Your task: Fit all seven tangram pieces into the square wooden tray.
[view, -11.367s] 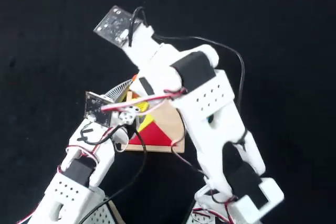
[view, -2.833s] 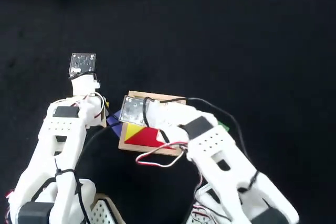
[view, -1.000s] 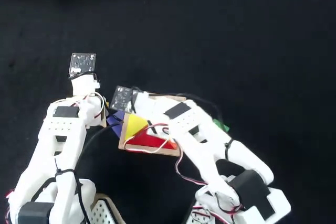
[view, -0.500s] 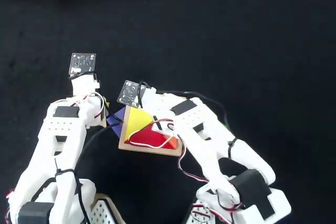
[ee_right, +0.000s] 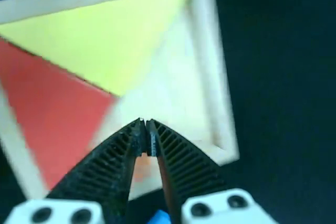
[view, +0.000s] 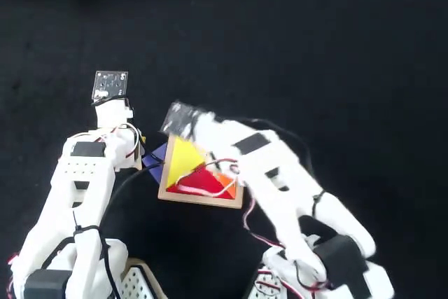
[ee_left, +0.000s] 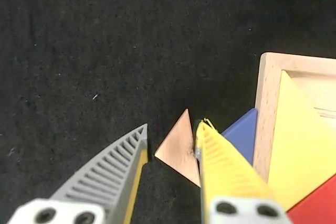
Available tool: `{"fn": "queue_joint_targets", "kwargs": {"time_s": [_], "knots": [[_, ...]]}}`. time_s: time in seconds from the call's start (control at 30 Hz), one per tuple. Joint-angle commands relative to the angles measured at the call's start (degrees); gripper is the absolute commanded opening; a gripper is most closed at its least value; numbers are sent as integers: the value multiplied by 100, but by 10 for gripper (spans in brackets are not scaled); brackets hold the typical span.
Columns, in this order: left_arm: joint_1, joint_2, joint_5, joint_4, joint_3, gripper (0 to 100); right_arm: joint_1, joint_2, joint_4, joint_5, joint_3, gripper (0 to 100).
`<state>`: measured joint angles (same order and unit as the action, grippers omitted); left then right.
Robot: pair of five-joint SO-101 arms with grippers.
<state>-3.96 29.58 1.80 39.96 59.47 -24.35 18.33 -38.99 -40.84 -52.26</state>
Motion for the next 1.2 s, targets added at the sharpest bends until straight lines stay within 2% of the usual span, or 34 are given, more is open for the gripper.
{"fn": "queue_joint_targets", "kwargs": {"time_s": [0.0, 0.2, 0.33, 0.43, 0.5, 0.77, 1.03, 1.17], "knots": [[-57, 9, -53, -62, -31, 155, 659, 286, 475, 431, 57, 11], [-57, 9, -53, -62, -31, 155, 818, -549, 396, 580, 576, 11], [-57, 9, -53, -62, -31, 155, 1037, -1130, -360, 1459, 1534, 25], [-57, 9, -53, -62, -31, 155, 1073, -1305, -1257, 2057, 2079, 108], [-57, 9, -53, -70, -31, 155, 958, -1279, -1609, 2391, 2202, 124], [-57, 9, -53, -70, -31, 155, 730, -1112, -1952, 3578, 2009, 132], [-57, 9, -53, -62, -31, 155, 624, -1754, -1538, 3648, 1974, 132], [-57, 9, -53, -62, -31, 155, 633, -2141, -1662, 3648, 2281, 129]]}}
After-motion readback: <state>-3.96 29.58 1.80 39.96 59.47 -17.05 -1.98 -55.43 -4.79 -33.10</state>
